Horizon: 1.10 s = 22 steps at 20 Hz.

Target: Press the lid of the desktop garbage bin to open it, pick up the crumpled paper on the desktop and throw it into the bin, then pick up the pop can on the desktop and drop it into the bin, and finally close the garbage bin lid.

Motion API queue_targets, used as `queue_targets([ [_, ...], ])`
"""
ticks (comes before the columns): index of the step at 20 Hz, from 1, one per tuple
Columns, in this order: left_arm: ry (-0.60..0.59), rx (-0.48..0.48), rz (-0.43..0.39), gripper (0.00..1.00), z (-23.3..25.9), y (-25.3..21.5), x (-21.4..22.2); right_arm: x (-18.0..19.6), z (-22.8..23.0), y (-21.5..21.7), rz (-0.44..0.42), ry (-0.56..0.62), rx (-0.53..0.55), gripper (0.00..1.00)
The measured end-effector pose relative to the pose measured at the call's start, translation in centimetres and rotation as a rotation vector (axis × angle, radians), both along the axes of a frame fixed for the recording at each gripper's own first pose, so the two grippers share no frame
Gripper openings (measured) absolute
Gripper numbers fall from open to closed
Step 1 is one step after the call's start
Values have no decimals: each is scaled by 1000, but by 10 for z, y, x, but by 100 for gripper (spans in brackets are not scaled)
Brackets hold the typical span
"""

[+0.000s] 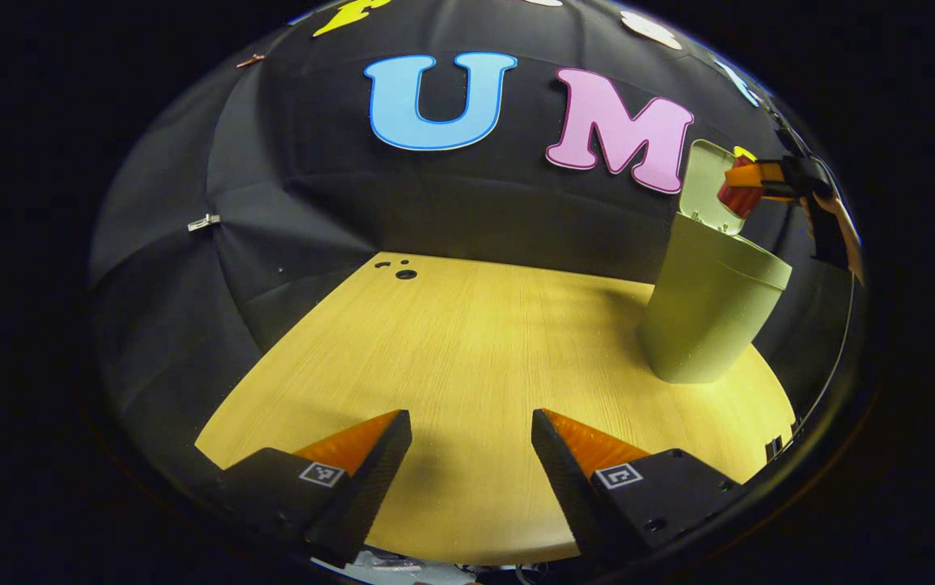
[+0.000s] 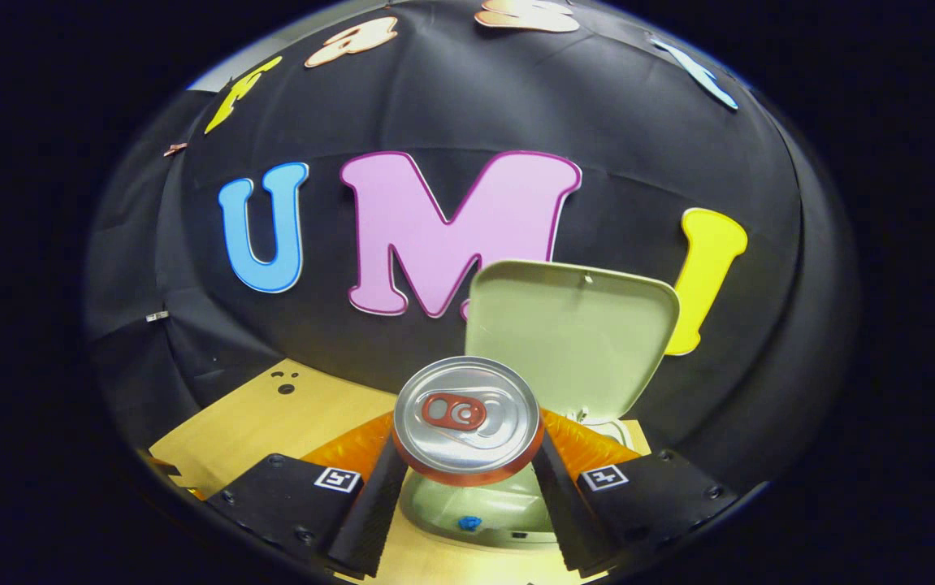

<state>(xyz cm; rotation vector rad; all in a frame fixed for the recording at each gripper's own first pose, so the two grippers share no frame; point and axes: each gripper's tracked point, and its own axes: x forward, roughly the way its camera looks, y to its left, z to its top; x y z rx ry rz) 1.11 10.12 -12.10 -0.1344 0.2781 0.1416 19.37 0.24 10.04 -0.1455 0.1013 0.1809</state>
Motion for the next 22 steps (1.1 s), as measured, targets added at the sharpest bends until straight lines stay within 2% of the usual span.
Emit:
queue_targets([
  [7,-12,-20,35,96,7,-54,3,31,-32,-27,42,69,29,83],
  [8,-12,-19,37,96,5,-62,3,34,-36,-29,43,78,34,80],
  [9,-4,-17,38,99,2,-68,3,37,-39,-31,40,86,36,83],
  [10,1,-13,38,96,0,-73,3,40,-42,-33,42,93,42,84],
  [13,6,6,33,96,-1,-84,3,41,-44,-35,52,103,49,84],
  [14,7,12,34,96,-1,-86,3,44,-44,-35,53,97,47,92],
  [15,7,14,37,96,-1,-86,2,45,-40,-37,50,89,48,98],
  [16,9,13,42,96,-1,-85,3,44,-36,-38,51,85,56,100],
  [22,18,-22,97,96,-6,-76,2,48,12,-44,59,19,63,100],
])
